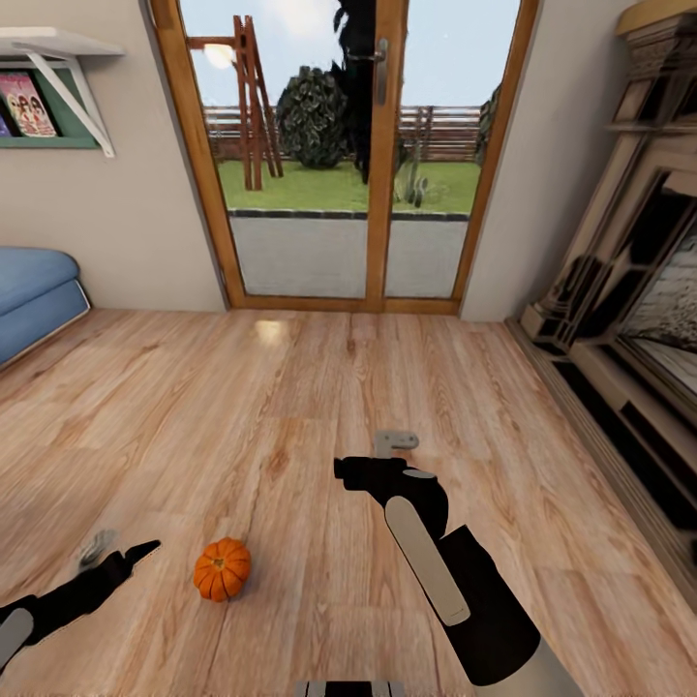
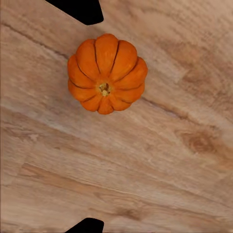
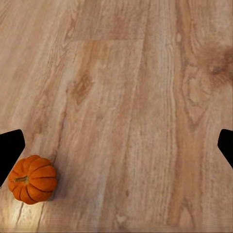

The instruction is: Place each of the two pumpkins and all three candles from the living room inside a cabinet in the living room (use any cabinet), then make sure every cabinet is closed, and position the cauldron so it is next to a table in the living room.

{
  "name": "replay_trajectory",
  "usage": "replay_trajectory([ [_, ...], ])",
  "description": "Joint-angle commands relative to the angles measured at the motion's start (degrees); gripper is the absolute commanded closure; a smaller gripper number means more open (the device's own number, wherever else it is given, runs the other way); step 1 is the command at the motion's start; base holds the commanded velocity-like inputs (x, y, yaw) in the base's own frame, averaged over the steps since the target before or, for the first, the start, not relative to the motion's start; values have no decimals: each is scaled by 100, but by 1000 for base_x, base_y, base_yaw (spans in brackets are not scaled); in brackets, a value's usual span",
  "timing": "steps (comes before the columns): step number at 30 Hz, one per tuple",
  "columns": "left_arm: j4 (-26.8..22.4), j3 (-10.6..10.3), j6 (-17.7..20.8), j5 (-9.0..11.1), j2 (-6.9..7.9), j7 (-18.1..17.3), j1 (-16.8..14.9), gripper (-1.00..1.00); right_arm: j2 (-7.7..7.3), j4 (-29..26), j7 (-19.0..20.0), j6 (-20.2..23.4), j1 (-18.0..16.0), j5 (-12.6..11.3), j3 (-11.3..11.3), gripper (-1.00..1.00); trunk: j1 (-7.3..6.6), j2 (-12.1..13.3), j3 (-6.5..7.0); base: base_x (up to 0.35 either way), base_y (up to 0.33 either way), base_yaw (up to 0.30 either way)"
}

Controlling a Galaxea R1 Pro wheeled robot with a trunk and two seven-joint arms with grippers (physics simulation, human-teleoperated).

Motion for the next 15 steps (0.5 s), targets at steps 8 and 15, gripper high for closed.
replay_trajectory([
  [8, -33, 18, 154, 493, 45, -97, -11, -100, 0, 0, -66, -3, -5, -55, 5, -100, 4, -5, -50, 0, 0, 0],
  [15, -18, 21, 241, 531, 41, -360, -11, -100, 0, 1, -68, -27, -5, -55, 5, -100, 22, -14, -205, 0, 0, 0],
])
